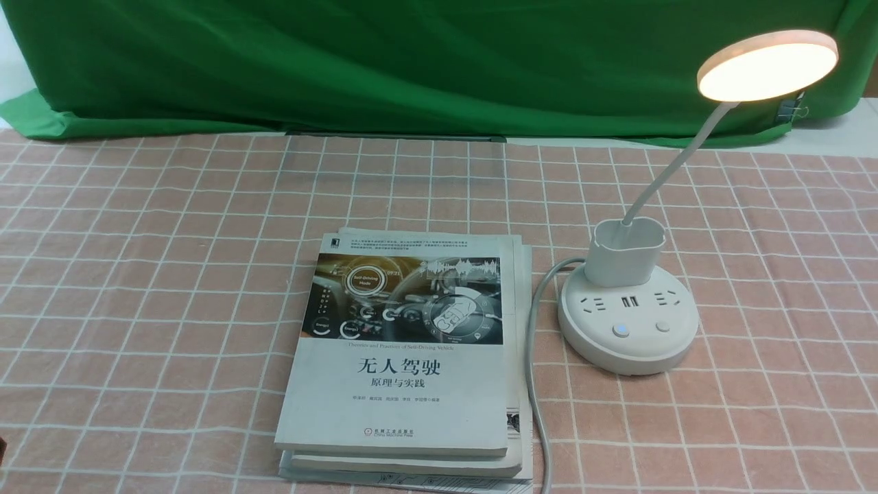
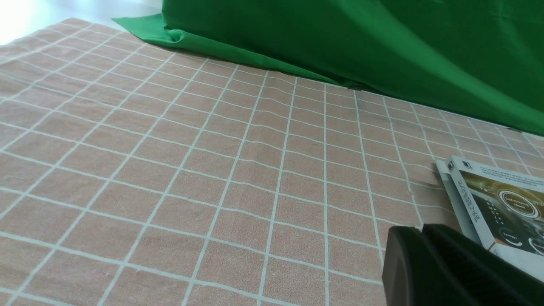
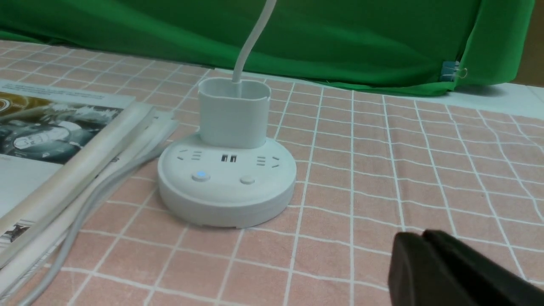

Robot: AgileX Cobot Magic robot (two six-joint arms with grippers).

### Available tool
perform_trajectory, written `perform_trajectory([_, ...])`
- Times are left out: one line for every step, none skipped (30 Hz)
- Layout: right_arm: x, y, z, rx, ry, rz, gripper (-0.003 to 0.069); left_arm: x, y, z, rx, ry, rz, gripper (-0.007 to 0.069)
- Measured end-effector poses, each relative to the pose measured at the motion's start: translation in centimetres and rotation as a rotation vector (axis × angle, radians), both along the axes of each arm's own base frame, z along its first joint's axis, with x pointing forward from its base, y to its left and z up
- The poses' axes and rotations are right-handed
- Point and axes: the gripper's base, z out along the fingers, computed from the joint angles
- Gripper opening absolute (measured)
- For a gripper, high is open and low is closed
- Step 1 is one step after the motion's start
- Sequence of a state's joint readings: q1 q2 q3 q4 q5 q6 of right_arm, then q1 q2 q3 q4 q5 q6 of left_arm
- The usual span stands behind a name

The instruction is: Turn on the table lamp on the pink coffee tablecloth with your hand.

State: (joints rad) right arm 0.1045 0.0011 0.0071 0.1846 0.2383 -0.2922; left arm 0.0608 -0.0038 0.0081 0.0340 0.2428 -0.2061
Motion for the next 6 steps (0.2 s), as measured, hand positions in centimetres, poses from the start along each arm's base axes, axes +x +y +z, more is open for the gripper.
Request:
perform_trajectory([0.00,0.00,0.00,-0.007,-0.001,0.001,0.0069,0.00,0.00,0.00,0.000,0.000,0.000,0.0019])
perform_trajectory([0.00,0.00,0.00,-0.009,-0.001,0.001,0.0069,0.00,0.00,0.00,0.000,0.000,0.000,0.0019])
perform_trajectory([0.00,0.00,0.00,-0.009,-0.001,0.001,0.0069,0.00,0.00,0.00,0.000,0.000,0.000,0.0019])
perform_trajectory([0.00,0.00,0.00,-0.010,-0.002,0.002,0.0069,0.00,0.00,0.00,0.000,0.000,0.000,0.0019])
perform_trajectory([0.00,0.00,0.00,-0.012,-0.002,0.002,0.0069,0.00,0.00,0.00,0.000,0.000,0.000,0.0019])
perform_trajectory([0.00,0.00,0.00,-0.012,-0.002,0.002,0.0069,0.00,0.00,0.00,0.000,0.000,0.000,0.0019])
